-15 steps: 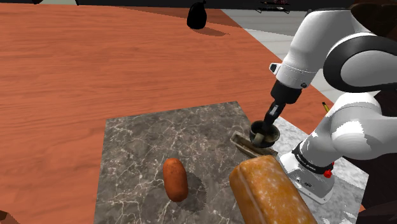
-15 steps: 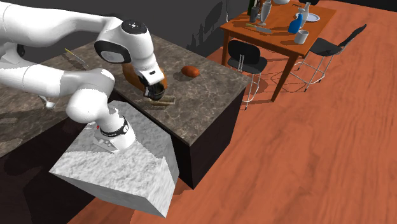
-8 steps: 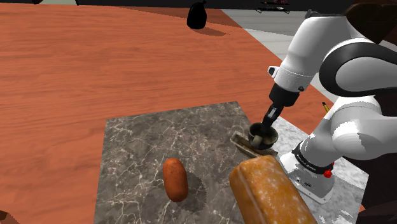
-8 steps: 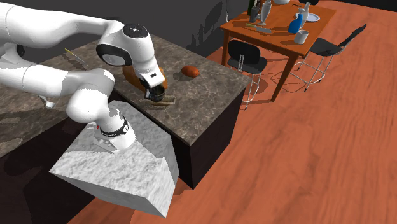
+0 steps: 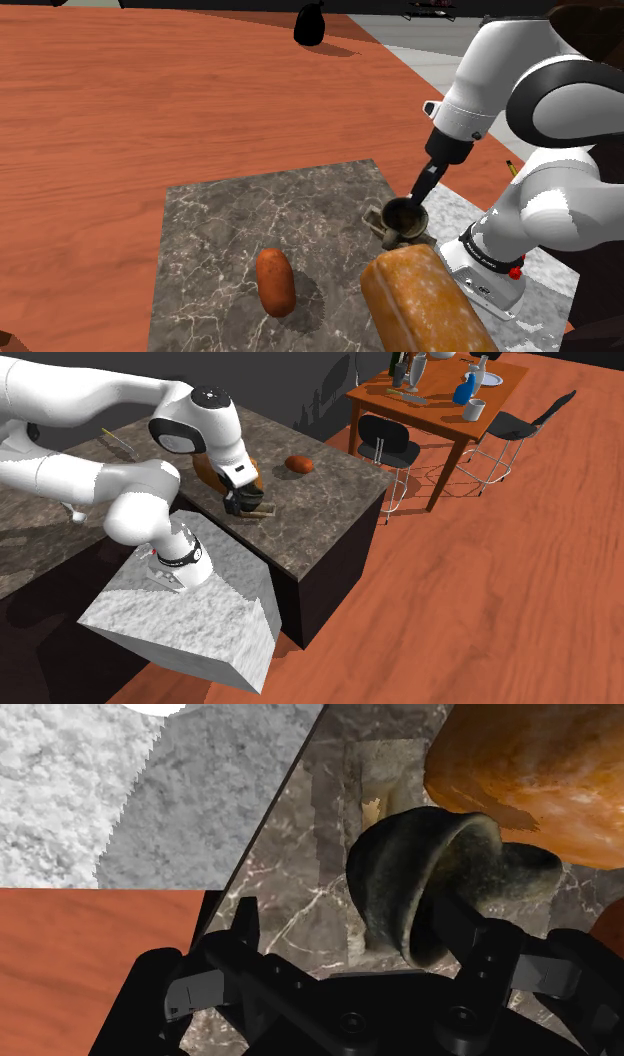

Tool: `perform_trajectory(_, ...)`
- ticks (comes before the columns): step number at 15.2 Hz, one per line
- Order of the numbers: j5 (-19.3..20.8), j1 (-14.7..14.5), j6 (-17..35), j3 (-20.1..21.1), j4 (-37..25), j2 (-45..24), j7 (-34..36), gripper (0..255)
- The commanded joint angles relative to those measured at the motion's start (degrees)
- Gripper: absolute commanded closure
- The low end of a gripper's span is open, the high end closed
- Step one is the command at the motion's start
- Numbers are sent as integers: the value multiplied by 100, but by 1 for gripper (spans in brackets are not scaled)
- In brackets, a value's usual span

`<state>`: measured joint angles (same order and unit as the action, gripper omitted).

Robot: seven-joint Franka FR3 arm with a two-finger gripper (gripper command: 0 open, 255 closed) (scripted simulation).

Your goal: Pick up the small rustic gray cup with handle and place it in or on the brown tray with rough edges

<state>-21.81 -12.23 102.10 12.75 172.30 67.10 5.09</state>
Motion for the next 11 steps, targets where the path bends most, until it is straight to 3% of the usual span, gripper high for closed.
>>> perform_trajectory(1, 126, 89, -259, -103, -285, -38, -3, 0)
perform_trajectory(3, 275, 181, -577, -236, -624, -63, -9, 0)
perform_trajectory(11, 276, 180, -577, -237, -624, -63, -7, 0)
